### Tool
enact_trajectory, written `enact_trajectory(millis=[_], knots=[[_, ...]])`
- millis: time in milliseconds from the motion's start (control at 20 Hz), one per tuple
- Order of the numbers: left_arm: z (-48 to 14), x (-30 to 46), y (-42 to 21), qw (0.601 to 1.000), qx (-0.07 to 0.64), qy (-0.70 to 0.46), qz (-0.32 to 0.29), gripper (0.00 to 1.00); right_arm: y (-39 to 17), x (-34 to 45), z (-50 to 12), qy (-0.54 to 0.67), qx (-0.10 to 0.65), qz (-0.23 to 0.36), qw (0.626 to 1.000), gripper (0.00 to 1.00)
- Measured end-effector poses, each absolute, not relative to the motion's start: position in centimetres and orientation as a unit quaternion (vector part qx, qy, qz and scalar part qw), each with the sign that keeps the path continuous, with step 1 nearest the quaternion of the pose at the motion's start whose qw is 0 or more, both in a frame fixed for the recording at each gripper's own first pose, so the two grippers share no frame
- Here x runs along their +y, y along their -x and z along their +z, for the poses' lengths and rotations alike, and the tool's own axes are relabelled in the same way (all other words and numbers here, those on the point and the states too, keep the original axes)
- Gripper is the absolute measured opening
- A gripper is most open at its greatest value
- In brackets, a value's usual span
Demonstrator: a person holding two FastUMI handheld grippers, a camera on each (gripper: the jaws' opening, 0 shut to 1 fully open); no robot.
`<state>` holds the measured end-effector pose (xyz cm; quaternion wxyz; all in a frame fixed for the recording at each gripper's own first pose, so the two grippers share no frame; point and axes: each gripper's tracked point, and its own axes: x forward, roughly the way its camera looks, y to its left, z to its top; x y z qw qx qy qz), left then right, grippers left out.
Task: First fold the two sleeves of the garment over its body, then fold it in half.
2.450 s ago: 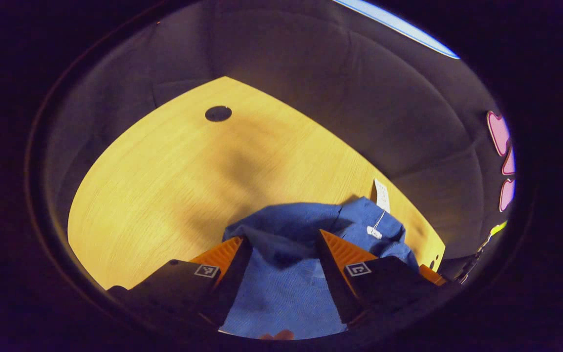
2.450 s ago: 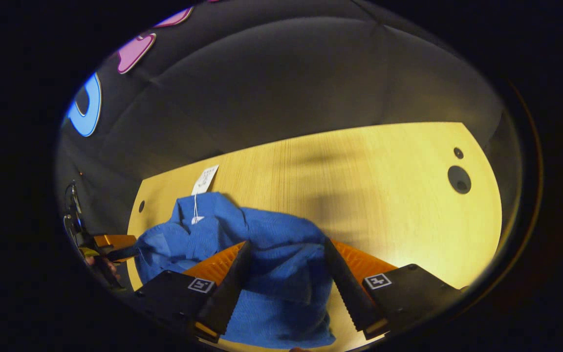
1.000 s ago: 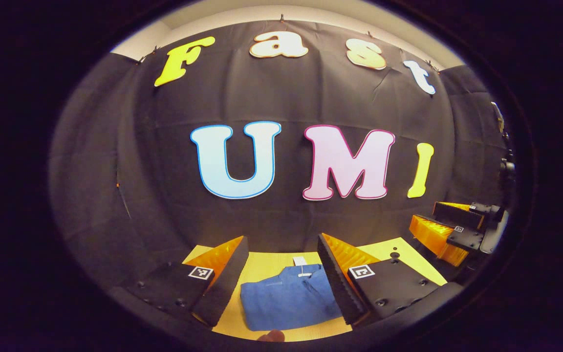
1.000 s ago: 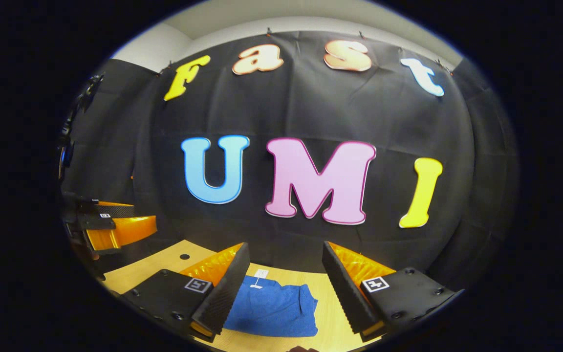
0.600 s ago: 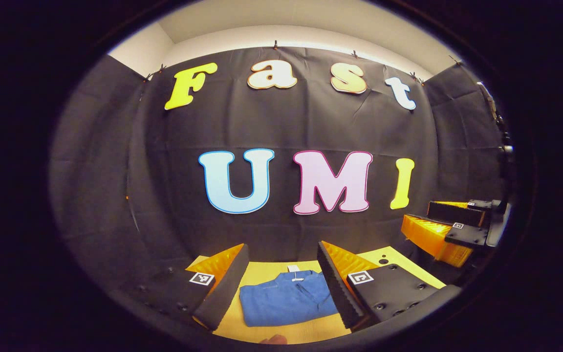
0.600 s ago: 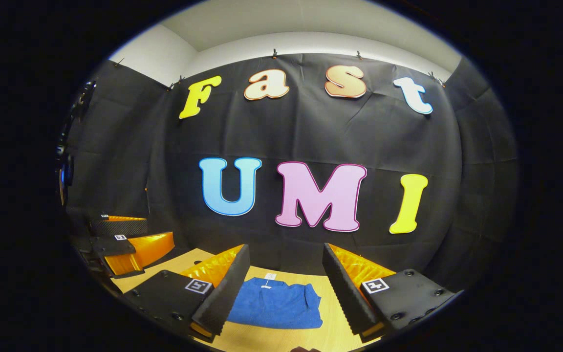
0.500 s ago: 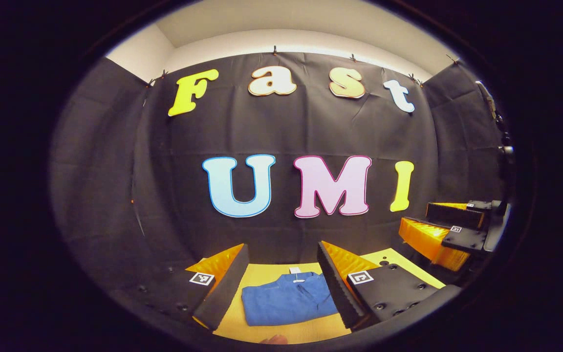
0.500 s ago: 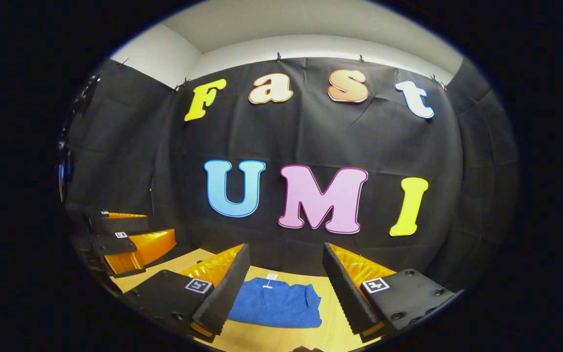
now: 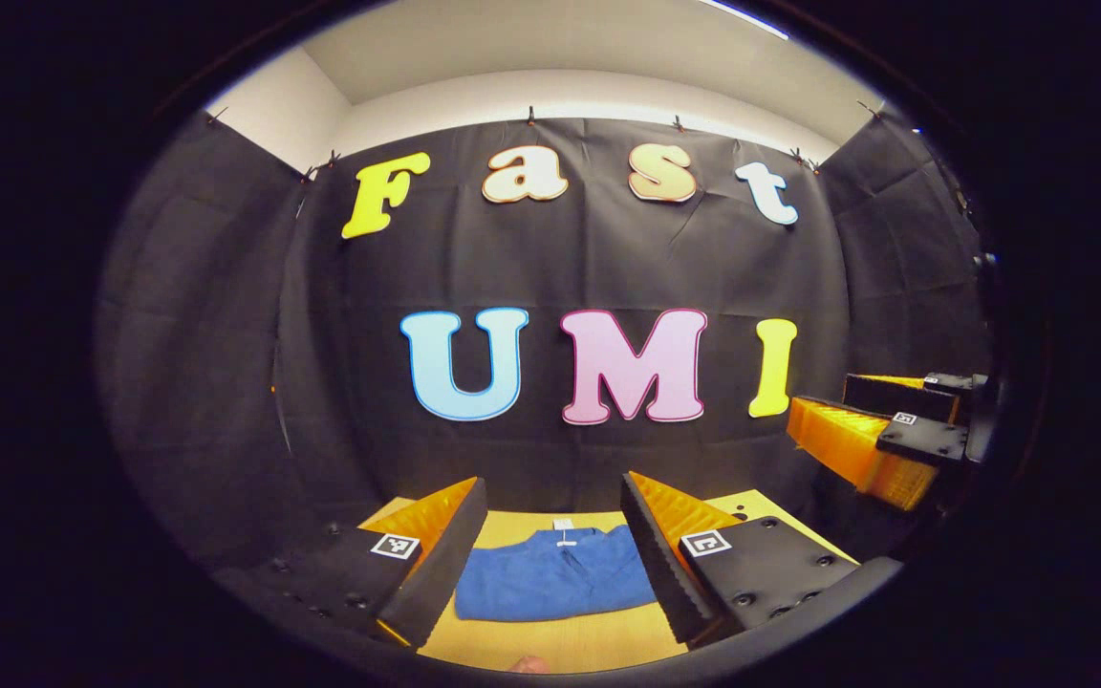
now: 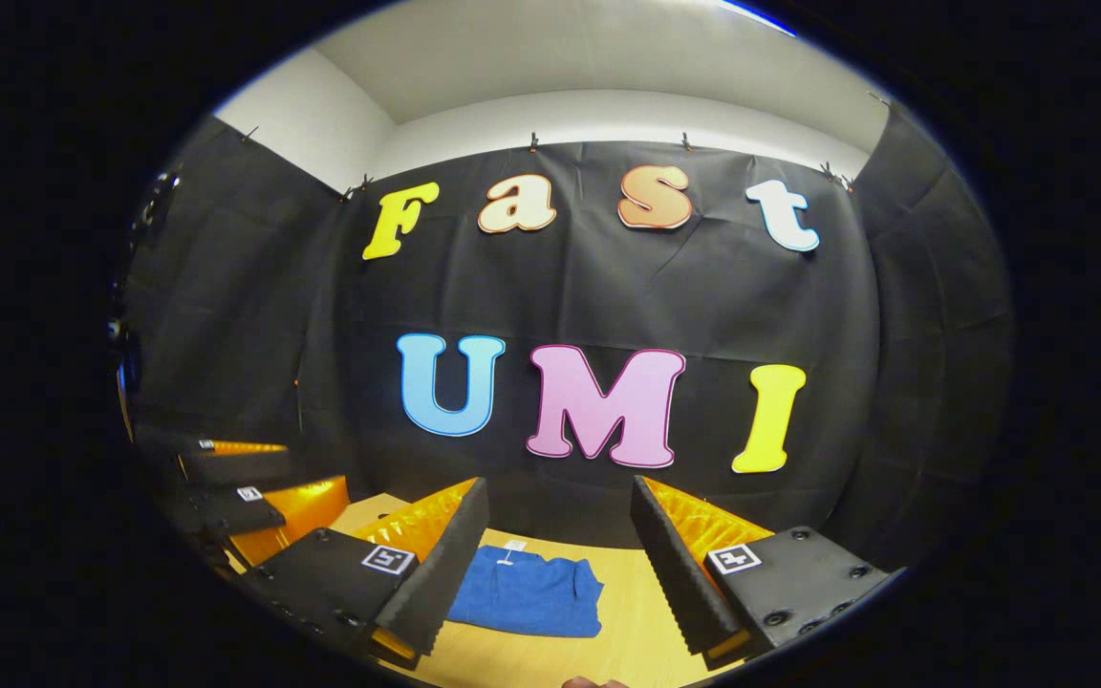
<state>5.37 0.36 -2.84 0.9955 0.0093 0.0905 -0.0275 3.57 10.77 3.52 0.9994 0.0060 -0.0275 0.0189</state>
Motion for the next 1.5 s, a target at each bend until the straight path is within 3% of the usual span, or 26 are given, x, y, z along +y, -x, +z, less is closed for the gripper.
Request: enact_trajectory(millis=[200, 250, 300, 350, 850, 900, 950, 1500], knots=[[-2.0, 0.9, -4.6, 0.997, 0.080, -0.014, -0.009, 0.80, -3.3, 11.6, 3.3, 0.002, -0.035, 0.036, 0.999, 0.87], [-1.7, 0.6, -4.6, 0.997, 0.077, -0.018, -0.014, 0.81, -3.3, 11.8, 3.5, 0.002, -0.040, 0.040, 0.998, 0.95], [-1.7, 0.7, -4.4, 0.997, 0.076, -0.021, -0.017, 0.82, -3.3, 12.0, 3.6, 0.001, -0.043, 0.041, 0.998, 0.95], [-1.7, 1.0, -4.2, 0.997, 0.077, -0.022, -0.016, 0.81, -3.3, 12.3, 3.5, -0.002, -0.043, 0.043, 0.998, 0.87], [-1.2, 2.3, -3.4, 0.997, 0.077, 0.001, -0.004, 0.81, -3.7, 13.7, 3.9, -0.002, -0.040, 0.040, 0.998, 0.88], [-1.1, 2.1, -3.6, 0.997, 0.075, 0.002, -0.007, 0.81, -3.7, 13.6, 3.9, -0.002, -0.040, 0.039, 0.998, 0.95], [-1.1, 2.1, -3.6, 0.997, 0.074, 0.004, -0.010, 0.81, -3.8, 13.6, 3.9, -0.002, -0.039, 0.038, 0.998, 0.87], [0.1, 2.9, -5.2, 0.998, 0.057, 0.011, -0.010, 0.81, -5.2, 14.8, 4.2, 0.007, -0.043, 0.042, 0.998, 0.87]])
